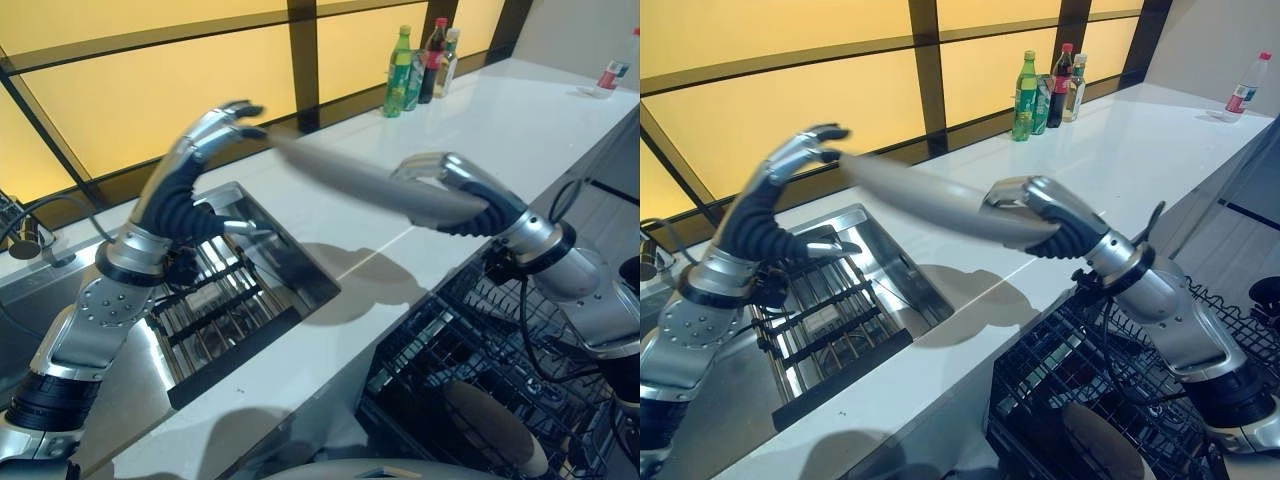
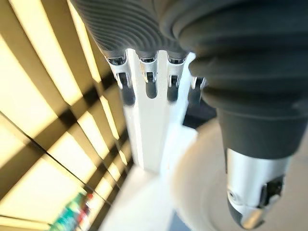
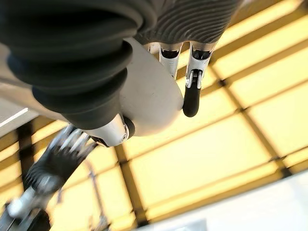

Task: Pick up plates and place into dishwasher.

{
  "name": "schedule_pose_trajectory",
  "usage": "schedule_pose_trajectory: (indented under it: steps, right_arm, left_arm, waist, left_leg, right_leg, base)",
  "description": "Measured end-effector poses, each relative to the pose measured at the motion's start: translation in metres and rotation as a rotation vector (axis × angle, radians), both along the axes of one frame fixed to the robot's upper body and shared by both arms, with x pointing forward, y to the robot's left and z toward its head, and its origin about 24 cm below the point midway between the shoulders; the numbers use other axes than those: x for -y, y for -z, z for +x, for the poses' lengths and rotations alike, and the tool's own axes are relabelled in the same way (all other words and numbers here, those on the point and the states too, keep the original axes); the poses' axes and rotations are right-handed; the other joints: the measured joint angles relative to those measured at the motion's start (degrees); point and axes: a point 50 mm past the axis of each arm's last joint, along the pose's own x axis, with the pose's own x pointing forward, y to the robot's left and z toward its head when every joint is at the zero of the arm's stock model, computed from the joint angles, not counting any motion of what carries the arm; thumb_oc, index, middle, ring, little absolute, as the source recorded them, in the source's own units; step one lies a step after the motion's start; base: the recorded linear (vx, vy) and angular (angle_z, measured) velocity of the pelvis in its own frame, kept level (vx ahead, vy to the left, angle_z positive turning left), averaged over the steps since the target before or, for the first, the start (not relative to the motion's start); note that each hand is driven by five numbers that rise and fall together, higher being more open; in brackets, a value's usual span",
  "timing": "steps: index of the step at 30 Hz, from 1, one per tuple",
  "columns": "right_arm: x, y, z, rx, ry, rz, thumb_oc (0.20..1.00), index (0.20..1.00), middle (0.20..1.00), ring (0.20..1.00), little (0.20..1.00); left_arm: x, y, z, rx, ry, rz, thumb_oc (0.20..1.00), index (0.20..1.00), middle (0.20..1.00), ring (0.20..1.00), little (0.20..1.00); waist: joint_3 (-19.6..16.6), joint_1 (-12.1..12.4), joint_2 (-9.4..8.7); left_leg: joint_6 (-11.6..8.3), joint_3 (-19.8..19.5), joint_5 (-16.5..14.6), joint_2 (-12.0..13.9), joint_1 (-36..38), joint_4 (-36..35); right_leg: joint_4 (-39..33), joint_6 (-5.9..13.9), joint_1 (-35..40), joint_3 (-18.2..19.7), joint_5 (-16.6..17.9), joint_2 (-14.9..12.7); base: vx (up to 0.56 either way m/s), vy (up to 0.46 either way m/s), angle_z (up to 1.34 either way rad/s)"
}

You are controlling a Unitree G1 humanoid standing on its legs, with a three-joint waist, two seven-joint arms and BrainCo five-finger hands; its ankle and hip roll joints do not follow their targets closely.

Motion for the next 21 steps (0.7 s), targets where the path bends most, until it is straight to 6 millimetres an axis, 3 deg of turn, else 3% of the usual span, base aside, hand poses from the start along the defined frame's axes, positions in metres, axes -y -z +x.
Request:
schedule_pose_trajectory:
  steps: [6,13,16,21]
  right_arm:
    - [0.027,0.008,0.000,-0.023,0.133,0.058,0.200,0.200,0.200,0.200,0.200]
    - [0.050,0.034,-0.008,-0.120,0.239,0.080,0.200,0.200,0.200,0.200,0.200]
    - [0.063,0.038,-0.010,-0.134,0.305,0.106,0.200,0.200,0.200,0.200,0.200]
    - [0.085,0.062,-0.012,-0.227,0.432,0.170,0.200,0.200,0.200,0.200,0.200]
  left_arm:
    - [-0.017,0.006,-0.003,-0.007,-0.094,-0.087,1.000,1.000,1.000,1.000,1.000]
    - [-0.025,0.016,-0.006,-0.033,-0.139,-0.138,1.000,1.000,1.000,1.000,1.000]
    - [-0.033,0.024,-0.008,-0.053,-0.178,-0.169,1.000,1.000,1.000,1.000,1.000]
    - [-0.044,0.035,-0.015,-0.080,-0.238,-0.213,1.000,1.000,1.000,1.000,1.000]
  waist:
    - [-0.2,-1.8,0.39]
    - [-0.3,-4.7,1.00]
    - [-0.2,-5.2,1.49]
    - [0.0,-6.3,1.61]
  left_leg:
    - [0.04,1.9,-0.1,0.6,0.0,-0.2]
    - [0.34,4.1,-0.3,1.0,0.9,-0.7]
    - [0.34,5.1,-0.3,1.0,0.9,-0.9]
    - [0.35,6.5,-0.3,0.9,0.9,-1.0]
  right_leg:
    - [-0.3,-0.08,-1.0,1.8,0.6,0.5]
    - [-0.5,-0.29,-1.4,4.1,1.2,1.2]
    - [-0.3,-0.63,-2.3,5.3,1.3,1.3]
    - [0.5,-0.62,-3.7,6.7,1.3,1.5]
  base:
    - [0.00,-0.027,-0.16]
    - [0.04,0.003,-0.19]
    - [0.09,0.028,-0.21]
    - [0.09,0.064,-0.15]
